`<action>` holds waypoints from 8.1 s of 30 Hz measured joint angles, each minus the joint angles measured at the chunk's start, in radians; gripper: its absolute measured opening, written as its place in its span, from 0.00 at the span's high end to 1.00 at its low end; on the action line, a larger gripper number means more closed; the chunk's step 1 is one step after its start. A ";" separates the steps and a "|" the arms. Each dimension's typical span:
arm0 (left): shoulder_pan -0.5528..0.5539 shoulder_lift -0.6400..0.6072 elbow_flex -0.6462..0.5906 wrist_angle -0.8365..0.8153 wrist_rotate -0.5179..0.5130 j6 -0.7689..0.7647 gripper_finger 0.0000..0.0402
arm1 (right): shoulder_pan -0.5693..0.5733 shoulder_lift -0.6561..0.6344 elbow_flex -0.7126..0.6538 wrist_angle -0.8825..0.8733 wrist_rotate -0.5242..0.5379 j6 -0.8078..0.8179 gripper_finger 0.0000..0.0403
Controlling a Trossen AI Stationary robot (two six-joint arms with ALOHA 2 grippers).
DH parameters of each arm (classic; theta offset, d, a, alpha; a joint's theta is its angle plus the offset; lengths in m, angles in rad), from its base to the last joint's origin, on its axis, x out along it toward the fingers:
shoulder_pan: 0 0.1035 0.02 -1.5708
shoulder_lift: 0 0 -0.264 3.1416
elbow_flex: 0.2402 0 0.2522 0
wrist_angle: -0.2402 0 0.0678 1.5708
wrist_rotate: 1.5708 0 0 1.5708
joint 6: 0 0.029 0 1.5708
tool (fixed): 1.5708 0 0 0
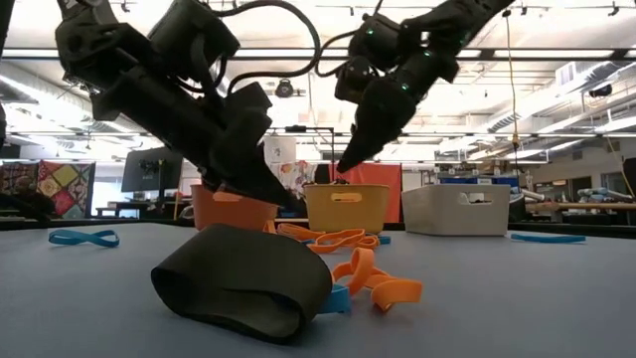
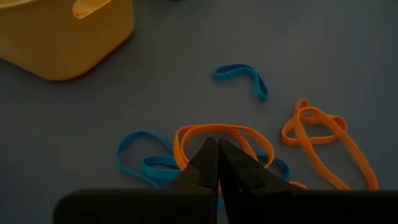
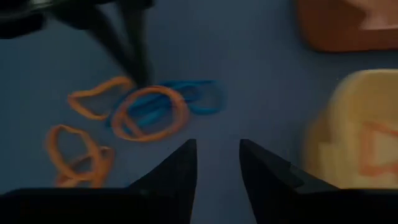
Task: Sort rubber bands into baskets
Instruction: Put the orange rubber band into the yellow bin
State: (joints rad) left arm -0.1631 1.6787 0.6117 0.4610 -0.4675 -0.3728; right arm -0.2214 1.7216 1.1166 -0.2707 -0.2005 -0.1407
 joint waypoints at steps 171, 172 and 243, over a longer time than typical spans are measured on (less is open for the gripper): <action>-0.014 0.000 0.000 0.019 -0.034 -0.078 0.94 | 0.023 -0.230 -0.415 0.755 0.447 0.108 0.99; -0.014 0.000 0.000 0.019 -0.035 -0.077 0.94 | -0.006 -0.222 -0.415 0.780 0.430 0.119 0.99; -0.155 0.076 0.029 -0.043 0.093 0.993 0.58 | 0.248 -0.091 -0.413 0.594 0.259 0.295 0.52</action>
State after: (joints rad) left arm -0.3176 1.7550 0.6407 0.4179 -0.3748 0.6201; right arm 0.0265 1.6306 0.7033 0.3229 0.0589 0.1546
